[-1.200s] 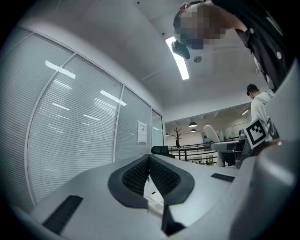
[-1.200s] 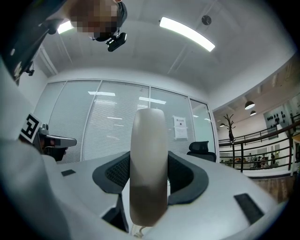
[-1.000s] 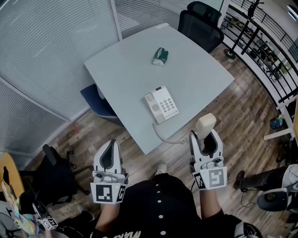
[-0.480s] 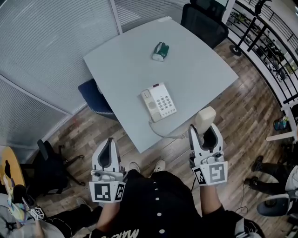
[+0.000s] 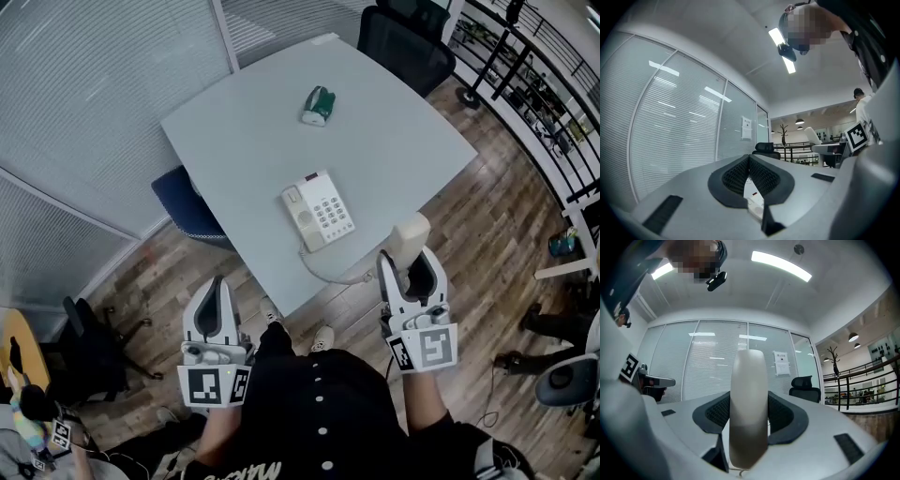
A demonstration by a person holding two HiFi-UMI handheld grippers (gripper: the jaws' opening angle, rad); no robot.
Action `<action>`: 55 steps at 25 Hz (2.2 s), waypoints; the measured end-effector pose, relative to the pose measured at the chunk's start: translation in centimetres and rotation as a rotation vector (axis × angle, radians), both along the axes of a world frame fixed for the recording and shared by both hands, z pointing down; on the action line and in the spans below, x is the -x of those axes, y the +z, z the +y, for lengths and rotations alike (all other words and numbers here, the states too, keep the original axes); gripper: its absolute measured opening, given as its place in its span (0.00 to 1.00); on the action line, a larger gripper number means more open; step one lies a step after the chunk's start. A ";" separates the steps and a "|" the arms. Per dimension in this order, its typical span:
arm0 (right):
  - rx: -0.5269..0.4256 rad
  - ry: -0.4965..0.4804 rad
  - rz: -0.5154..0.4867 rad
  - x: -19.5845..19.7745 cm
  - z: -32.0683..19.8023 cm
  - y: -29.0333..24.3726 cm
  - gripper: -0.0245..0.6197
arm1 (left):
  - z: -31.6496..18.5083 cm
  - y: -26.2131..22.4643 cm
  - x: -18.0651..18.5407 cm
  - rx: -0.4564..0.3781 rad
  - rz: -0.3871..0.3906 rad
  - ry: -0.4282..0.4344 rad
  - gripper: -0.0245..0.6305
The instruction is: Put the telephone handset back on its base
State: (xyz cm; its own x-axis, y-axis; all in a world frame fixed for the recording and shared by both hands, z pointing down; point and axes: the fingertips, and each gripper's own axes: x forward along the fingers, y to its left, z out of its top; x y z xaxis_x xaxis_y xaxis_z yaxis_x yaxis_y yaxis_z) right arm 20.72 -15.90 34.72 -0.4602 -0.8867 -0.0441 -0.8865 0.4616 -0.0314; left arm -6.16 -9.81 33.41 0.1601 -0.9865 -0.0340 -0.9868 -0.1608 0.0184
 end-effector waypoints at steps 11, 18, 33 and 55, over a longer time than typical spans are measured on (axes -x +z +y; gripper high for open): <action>-0.014 0.060 0.024 2.4 -3.0 -0.7 0.40 | -4.7 -0.3 2.9 -0.033 0.018 0.062 0.06; 0.002 0.053 0.031 5.5 -5.4 -0.7 0.40 | -7.3 -0.4 5.4 -0.026 0.011 0.070 0.06; 0.089 0.048 0.073 9.2 -8.9 1.9 0.40 | -10.9 1.3 8.6 0.021 0.039 0.091 0.06; 0.386 -0.007 0.182 11.7 -11.6 14.5 0.40 | -9.7 5.7 10.9 0.127 0.094 0.037 0.06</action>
State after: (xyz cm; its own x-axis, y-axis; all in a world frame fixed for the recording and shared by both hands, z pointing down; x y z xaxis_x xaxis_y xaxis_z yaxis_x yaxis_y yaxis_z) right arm 9.03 -27.49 49.27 -0.4361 -0.8191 0.3728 -0.8904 0.4528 -0.0468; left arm -17.03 -19.54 39.08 0.1986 -0.9772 0.0745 -0.9732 -0.1877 0.1327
